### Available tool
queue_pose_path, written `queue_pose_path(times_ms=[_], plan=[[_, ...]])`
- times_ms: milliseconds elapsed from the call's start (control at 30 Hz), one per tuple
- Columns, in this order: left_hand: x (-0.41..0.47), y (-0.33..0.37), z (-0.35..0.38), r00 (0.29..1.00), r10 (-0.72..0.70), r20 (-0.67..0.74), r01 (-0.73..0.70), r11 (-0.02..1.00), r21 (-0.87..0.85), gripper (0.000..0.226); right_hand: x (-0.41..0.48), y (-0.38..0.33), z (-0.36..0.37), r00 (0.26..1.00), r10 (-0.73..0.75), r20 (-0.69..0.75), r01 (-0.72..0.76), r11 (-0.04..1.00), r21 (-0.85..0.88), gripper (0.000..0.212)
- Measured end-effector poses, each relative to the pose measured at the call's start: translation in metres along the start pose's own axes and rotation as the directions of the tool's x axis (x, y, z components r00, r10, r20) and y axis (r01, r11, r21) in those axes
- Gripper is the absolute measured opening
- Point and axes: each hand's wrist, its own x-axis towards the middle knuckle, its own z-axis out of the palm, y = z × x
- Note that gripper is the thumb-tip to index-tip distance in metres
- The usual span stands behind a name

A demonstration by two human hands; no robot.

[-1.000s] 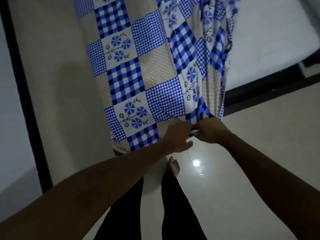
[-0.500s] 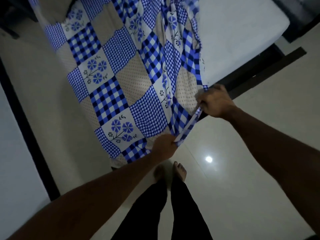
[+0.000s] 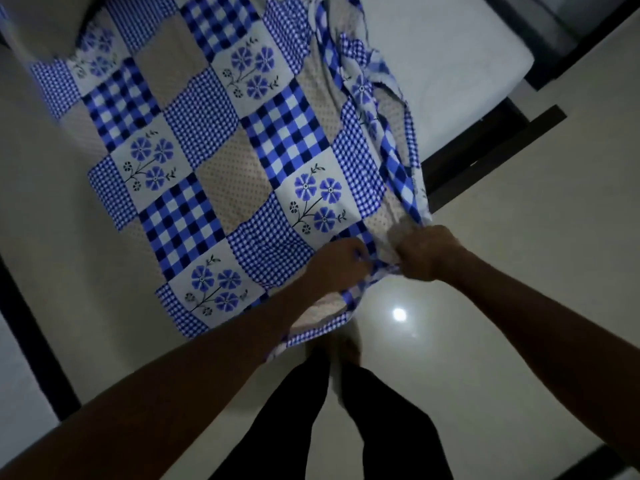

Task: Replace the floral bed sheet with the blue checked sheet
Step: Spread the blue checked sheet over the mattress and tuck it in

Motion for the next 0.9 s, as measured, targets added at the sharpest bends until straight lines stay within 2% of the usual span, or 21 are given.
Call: queue_pose_path(times_ms=[67,133,167,200,267,300,333,400,500,567,600,667,700,733,800,900], plan=[[0.019,0.013,-0.006,0.986,0.08,-0.145,-0.099,0.987,-0.127,0.008,0.001,-0.005,-0.003,0.993,-0.111,0.03,0.109,0.992,0.061,0.047],[0.04,0.024,-0.013,0.958,0.128,-0.257,-0.18,0.965,-0.191,0.006,0.002,-0.003,-0.012,0.975,-0.207,0.084,0.182,0.953,0.243,0.03],[0.05,0.03,-0.017,0.951,0.12,-0.285,-0.183,0.961,-0.207,0.006,0.005,0.003,-0.018,0.973,-0.225,0.042,0.202,0.929,0.31,0.024],[0.062,0.035,-0.021,0.941,0.115,-0.317,-0.186,0.961,-0.204,0.009,0.011,0.013,-0.025,0.977,-0.204,-0.061,0.212,0.909,0.36,0.023],[0.087,0.046,-0.029,0.911,0.125,-0.393,-0.203,0.966,-0.162,0.012,0.033,0.038,-0.036,0.93,-0.094,-0.355,0.225,0.91,0.348,0.03],[0.102,0.051,-0.031,0.901,0.116,-0.418,-0.196,0.968,-0.154,0.013,0.046,0.054,-0.042,0.886,-0.002,-0.463,0.215,0.887,0.409,0.028],[0.116,0.056,-0.034,0.892,0.094,-0.441,-0.178,0.972,-0.154,0.012,0.06,0.07,-0.05,0.847,0.107,-0.52,0.213,0.829,0.518,0.026],[0.143,0.065,-0.038,0.874,0.064,-0.481,-0.157,0.975,-0.157,0.012,0.093,0.094,-0.068,0.792,0.292,-0.536,0.218,0.686,0.694,0.026],[0.177,0.084,-0.043,0.825,0.047,-0.563,-0.153,0.978,-0.142,0.014,0.134,0.109,-0.1,0.674,0.364,-0.643,0.285,0.675,0.68,0.038],[0.194,0.095,-0.045,0.782,0.011,-0.623,-0.132,0.98,-0.149,0.012,0.155,0.108,-0.121,0.679,0.378,-0.63,0.282,0.657,0.699,0.044],[0.2,0.099,-0.047,0.761,-0.027,-0.648,-0.113,0.978,-0.174,0.011,0.167,0.108,-0.129,0.697,0.374,-0.611,0.234,0.687,0.688,0.043],[0.209,0.105,-0.05,0.737,-0.09,-0.67,-0.084,0.971,-0.223,0.01,0.183,0.11,-0.139,0.711,0.351,-0.609,0.17,0.755,0.633,0.028],[0.213,0.108,-0.051,0.735,-0.101,-0.671,-0.075,0.971,-0.227,0.01,0.19,0.115,-0.141,0.702,0.335,-0.629,0.194,0.76,0.621,0.018],[0.217,0.111,-0.052,0.737,-0.101,-0.668,-0.066,0.973,-0.22,0.012,0.192,0.123,-0.143,0.687,0.339,-0.643,0.215,0.75,0.625,0.011],[0.221,0.119,-0.055,0.744,-0.076,-0.664,-0.06,0.982,-0.18,0.016,0.188,0.148,-0.141,0.655,0.41,-0.635,0.222,0.699,0.68,0.013],[0.232,0.135,-0.054,0.784,0.034,-0.62,-0.061,0.998,-0.022,0.032,0.16,0.202,-0.124,0.651,0.549,-0.524,0.167,0.57,0.804,0.011]])
